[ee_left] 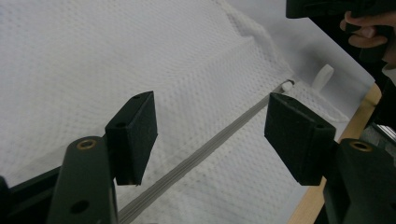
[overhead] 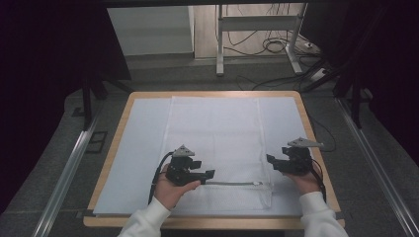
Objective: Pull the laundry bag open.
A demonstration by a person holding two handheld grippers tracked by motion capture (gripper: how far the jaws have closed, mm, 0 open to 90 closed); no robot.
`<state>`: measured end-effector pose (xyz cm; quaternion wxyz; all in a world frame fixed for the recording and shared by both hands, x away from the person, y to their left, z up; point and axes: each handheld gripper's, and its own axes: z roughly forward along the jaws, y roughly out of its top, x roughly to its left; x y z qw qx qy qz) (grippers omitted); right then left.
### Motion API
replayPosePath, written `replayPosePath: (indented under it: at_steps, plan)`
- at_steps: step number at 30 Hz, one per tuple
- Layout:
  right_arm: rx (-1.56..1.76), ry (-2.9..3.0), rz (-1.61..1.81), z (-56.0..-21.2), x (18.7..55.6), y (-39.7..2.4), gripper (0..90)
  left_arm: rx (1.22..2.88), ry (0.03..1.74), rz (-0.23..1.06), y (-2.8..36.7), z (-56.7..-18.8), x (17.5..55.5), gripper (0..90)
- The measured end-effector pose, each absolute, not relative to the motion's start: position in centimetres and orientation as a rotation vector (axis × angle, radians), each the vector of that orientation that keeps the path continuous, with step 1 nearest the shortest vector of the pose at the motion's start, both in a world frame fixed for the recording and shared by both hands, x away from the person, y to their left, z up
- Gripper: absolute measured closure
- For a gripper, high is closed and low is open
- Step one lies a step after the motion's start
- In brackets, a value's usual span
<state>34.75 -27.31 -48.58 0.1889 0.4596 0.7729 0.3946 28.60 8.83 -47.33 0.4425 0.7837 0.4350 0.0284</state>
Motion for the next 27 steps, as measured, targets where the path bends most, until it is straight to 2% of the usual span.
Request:
replayPosePath:
  at_steps: [8,11,27]
  plan:
    - [1.31,2.182,1.094,-48.8,34.9,-27.4,27.0,1.981,1.041,0.036,6.5,-47.8,28.7,33.7]
    - [1.301,2.194,1.082,-48.9,34.8,-27.4,27.1,2.003,1.044,0.07,6.0,-48.0,28.7,33.5]
    - [1.296,2.202,1.058,-49.3,34.8,-27.3,27.4,2.057,1.026,-0.022,3.2,-49.5,29.1,34.4]
